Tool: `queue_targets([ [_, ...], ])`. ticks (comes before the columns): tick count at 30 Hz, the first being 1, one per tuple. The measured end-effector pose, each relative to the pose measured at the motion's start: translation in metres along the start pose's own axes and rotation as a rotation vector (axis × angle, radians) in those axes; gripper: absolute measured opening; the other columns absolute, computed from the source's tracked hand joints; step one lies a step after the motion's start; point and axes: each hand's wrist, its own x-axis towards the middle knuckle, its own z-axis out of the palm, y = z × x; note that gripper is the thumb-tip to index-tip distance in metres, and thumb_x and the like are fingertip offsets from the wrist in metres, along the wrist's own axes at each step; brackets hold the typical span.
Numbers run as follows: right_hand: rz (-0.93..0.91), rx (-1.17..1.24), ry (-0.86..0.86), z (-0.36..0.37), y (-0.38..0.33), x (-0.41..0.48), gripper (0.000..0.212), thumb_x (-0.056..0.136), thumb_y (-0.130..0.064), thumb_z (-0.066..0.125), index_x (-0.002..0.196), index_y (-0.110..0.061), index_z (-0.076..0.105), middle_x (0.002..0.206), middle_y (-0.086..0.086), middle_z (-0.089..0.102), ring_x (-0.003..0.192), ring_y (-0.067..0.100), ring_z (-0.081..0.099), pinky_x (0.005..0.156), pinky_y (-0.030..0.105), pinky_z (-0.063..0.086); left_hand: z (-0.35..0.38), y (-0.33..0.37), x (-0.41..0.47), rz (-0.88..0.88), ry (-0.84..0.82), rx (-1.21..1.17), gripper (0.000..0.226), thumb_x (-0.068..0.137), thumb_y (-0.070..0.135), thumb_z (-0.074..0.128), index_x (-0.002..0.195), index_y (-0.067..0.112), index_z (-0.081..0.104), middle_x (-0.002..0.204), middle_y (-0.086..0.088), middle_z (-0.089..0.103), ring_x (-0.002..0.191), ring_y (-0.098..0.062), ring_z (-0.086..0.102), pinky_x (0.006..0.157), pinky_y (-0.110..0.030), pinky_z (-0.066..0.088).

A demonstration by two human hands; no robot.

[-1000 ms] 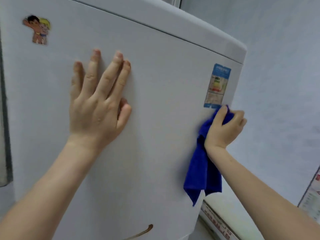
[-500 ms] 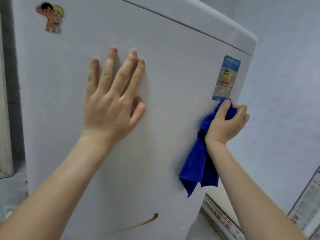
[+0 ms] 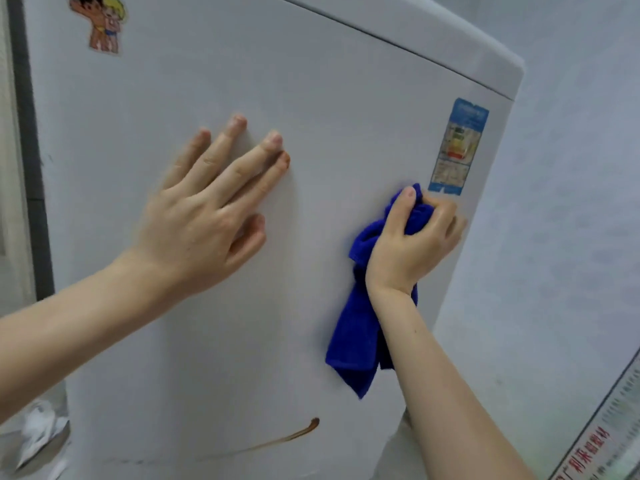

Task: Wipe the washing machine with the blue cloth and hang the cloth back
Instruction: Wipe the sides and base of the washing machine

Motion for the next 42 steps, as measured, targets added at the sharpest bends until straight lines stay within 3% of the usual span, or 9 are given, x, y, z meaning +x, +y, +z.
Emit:
queue_targets([
  [4,0.435,-0.133,0.062,-0.046,0.060,-0.069,0.026,0.095,-0.023,0.059,0.091,0.002,0.056,0.092,0.021,0.054,0.091,0.039,0.053,0.081,0.044,0.042,-0.005,-0.005,-0.021,0.016,-0.031,0.034,0.060,0.096,0.024,0.042,0.154,0.016,0.030,0.161,-0.003,0.029,0.150,-0.029,0.022,0.121,-0.048,0.021],
  [8,0.814,-0.199,0.122,-0.059,0.072,-0.093,0.028,0.098,-0.031,0.053,0.094,-0.003,0.051,0.099,0.017,0.049,0.098,0.039,0.052,0.079,0.039,0.036,-0.004,0.006,-0.040,-0.005,-0.030,0.038,0.059,0.096,0.021,0.043,0.154,0.014,0.033,0.160,-0.004,0.031,0.149,-0.030,0.025,0.120,-0.050,0.022],
  [17,0.019,-0.001,0.007,0.001,-0.030,-0.033,0.022,0.090,-0.027,0.063,0.088,-0.005,0.061,0.090,0.008,0.056,0.084,0.017,0.044,0.083,0.023,0.035,-0.004,0.006,-0.040,-0.004,0.008,0.016,0.057,0.093,0.016,0.047,0.149,0.010,0.041,0.155,-0.007,0.038,0.145,-0.035,0.033,0.117,-0.054,0.028],
  [22,0.479,-0.072,0.110,-0.031,0.013,-0.074,0.025,0.092,-0.021,0.064,0.090,0.003,0.057,0.090,0.009,0.054,0.093,0.036,0.053,0.084,0.050,0.045,-0.005,0.006,-0.040,-0.002,0.001,0.024,0.057,0.094,0.015,0.046,0.149,0.009,0.040,0.156,-0.007,0.038,0.144,-0.035,0.034,0.117,-0.054,0.028],
  [26,0.735,-0.090,0.142,-0.031,0.010,-0.075,0.027,0.096,-0.030,0.058,0.096,-0.004,0.054,0.098,0.007,0.046,0.102,0.035,0.049,0.083,0.037,0.040,-0.004,0.007,-0.041,-0.010,0.011,0.017,0.057,0.094,0.015,0.046,0.150,0.010,0.039,0.156,-0.007,0.038,0.145,-0.035,0.033,0.118,-0.054,0.026],
  [33,-0.284,0.005,-0.196,-0.007,-0.052,-0.098,0.016,0.090,-0.024,0.067,0.091,-0.008,0.066,0.090,0.013,0.055,0.084,0.027,0.049,0.084,0.030,0.039,-0.003,0.010,-0.039,-0.009,0.033,0.037,0.057,0.091,0.013,0.048,0.147,0.008,0.043,0.154,-0.008,0.041,0.143,-0.035,0.036,0.115,-0.055,0.030],
  [35,-0.430,0.038,-0.293,-0.010,-0.045,-0.101,0.017,0.091,-0.027,0.068,0.092,-0.010,0.067,0.089,0.013,0.056,0.082,0.027,0.050,0.083,0.029,0.041,-0.004,0.008,-0.038,0.002,0.037,0.048,0.056,0.091,0.013,0.049,0.147,0.008,0.044,0.153,-0.007,0.041,0.143,-0.035,0.037,0.115,-0.055,0.031],
  [38,-0.242,0.049,-0.199,-0.018,-0.016,-0.078,0.021,0.090,-0.024,0.069,0.091,-0.003,0.067,0.090,0.012,0.054,0.086,0.023,0.049,0.086,0.026,0.040,-0.008,0.006,-0.045,-0.003,-0.003,0.021,0.057,0.091,0.013,0.048,0.148,0.010,0.042,0.155,-0.006,0.039,0.145,-0.032,0.033,0.118,-0.051,0.028],
  [42,0.324,-0.014,0.067,-0.023,0.014,-0.047,0.026,0.091,-0.024,0.065,0.094,0.001,0.060,0.093,0.008,0.050,0.094,0.031,0.053,0.081,0.024,0.035,-0.012,0.009,-0.064,-0.025,-0.058,0.022,0.059,0.092,0.015,0.047,0.151,0.013,0.039,0.157,-0.004,0.036,0.147,-0.030,0.029,0.118,-0.050,0.026],
])
